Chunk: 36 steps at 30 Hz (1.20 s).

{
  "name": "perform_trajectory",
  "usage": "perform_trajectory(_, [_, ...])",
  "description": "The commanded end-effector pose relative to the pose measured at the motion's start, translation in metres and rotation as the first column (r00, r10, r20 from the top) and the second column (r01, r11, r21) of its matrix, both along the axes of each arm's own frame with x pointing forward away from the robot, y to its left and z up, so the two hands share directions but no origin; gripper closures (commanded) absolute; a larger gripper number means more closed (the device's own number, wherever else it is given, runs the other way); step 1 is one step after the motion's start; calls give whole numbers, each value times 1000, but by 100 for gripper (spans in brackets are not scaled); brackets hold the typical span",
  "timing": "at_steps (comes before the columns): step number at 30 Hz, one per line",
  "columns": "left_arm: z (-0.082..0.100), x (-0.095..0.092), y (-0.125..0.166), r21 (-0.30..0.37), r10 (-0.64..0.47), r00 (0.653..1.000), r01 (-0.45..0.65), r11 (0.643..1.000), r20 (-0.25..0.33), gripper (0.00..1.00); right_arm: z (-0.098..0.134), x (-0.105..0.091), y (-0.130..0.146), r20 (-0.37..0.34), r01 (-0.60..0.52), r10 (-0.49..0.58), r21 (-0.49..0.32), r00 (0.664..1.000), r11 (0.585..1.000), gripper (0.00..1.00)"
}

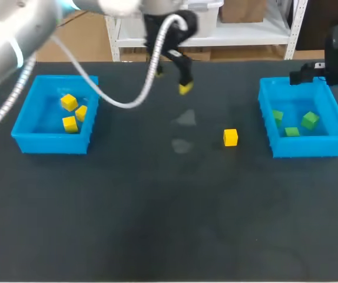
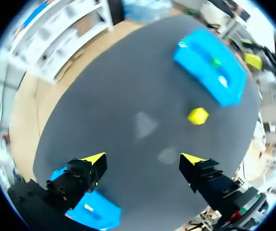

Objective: Put the green cubes in the right bin and the yellow cubes in the left bin.

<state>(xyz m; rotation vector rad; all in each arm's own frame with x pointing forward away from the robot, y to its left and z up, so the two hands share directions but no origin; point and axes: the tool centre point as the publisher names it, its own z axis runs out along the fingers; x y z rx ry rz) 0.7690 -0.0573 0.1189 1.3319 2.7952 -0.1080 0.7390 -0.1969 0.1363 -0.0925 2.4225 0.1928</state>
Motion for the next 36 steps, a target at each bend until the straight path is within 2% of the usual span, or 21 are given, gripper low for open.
perform_trajectory(1, [4, -37, -63, 3, -488, 872, 488, 873, 35, 0, -1, -1, 0, 6, 2, -2, 0, 1000, 1000, 0])
perform_trajectory(5, [1, -58, -95, 14, -608, 793, 608, 794, 28, 0, -1, -1, 0, 6, 2, -2, 0, 1000, 1000, 0])
perform_trajectory(8, [-8, -66, -104, 34, -651, 759, 650, 759, 22, 0, -1, -1, 0, 6, 2, -2, 0, 1000, 1000, 0])
perform_trajectory(10, [-17, -67, -105, 46, -662, 750, 661, 749, 12, 0, -1, -1, 0, 6, 2, -2, 0, 1000, 1000, 0])
perform_trajectory(17, [-35, -63, -105, 61, -663, 749, 661, 748, 18, 0, -1, -1, 0, 6, 2, -2, 0, 1000, 1000, 0])
perform_trajectory(20, [-51, -55, -110, 83, -653, 757, 650, 756, 28, 0, -1, -1, 0, 6, 2, -2, 0, 1000, 1000, 0])
perform_trajectory(24, [-65, -47, -118, 76, -630, 776, 627, 775, 21, 0, -1, -1, 0, 6, 2, -2, 0, 1000, 1000, 0])
perform_trajectory(29, [-69, -47, -131, 61, -617, 787, 615, 786, 13, 0, -1, -1, 0, 6, 2, -2, 0, 1000, 1000, 0])
perform_trajectory(36, [-77, -53, -138, 53, -628, 778, 627, 777, 0, 0, -1, -1, 0, 6, 2, -2, 0, 1000, 1000, 0])
